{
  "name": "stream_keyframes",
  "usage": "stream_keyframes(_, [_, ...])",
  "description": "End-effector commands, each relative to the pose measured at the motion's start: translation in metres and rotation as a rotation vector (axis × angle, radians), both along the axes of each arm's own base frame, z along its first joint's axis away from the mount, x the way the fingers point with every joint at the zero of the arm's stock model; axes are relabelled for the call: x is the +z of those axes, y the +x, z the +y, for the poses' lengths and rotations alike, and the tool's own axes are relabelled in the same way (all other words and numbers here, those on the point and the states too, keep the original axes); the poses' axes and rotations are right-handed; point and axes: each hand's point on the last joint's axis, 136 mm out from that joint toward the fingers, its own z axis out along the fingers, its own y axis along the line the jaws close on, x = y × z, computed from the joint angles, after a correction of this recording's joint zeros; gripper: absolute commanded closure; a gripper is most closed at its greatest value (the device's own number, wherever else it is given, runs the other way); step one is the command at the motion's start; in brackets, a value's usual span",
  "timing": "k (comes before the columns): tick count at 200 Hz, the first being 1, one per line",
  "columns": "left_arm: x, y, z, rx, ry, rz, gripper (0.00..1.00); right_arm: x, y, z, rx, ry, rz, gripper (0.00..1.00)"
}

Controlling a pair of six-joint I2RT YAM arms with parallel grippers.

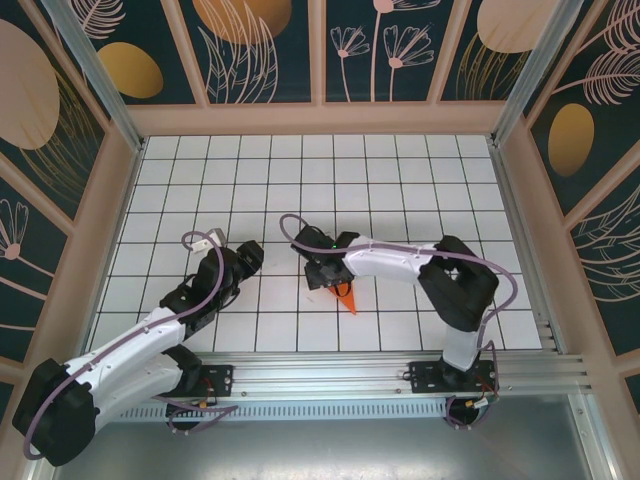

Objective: Fold a paper plane with a square sheet of paper (pick it up from the middle)
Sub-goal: Turn over the paper at the center of the table, then fold the wing for the fifth time at the center of the table.

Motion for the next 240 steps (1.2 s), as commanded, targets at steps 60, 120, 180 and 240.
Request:
stream_keyframes(60, [-0.009, 0.003, -0.022, -0.103, 0.01, 0.052, 0.38, 0.061, -0.003, 0.013, 0.052, 0.348, -0.017, 0.39])
stream_keyframes(120, [-0.025, 0.005, -0.052, -0.227, -0.013, 0.115, 0.39, 0.055, -0.024, 0.009, 0.073, 0.544, 0.095, 0.82])
stream_keyframes(180, [-0.037, 0.004, -0.085, -0.372, -0.063, 0.165, 0.42, 0.016, -0.021, -0.016, 0.0, 0.525, 0.157, 0.85])
stream_keyframes(240, [-0.048, 0.0, -0.105, -0.458, -0.11, 0.207, 0.44, -0.013, -0.017, -0.048, -0.078, 0.541, 0.191, 0.85])
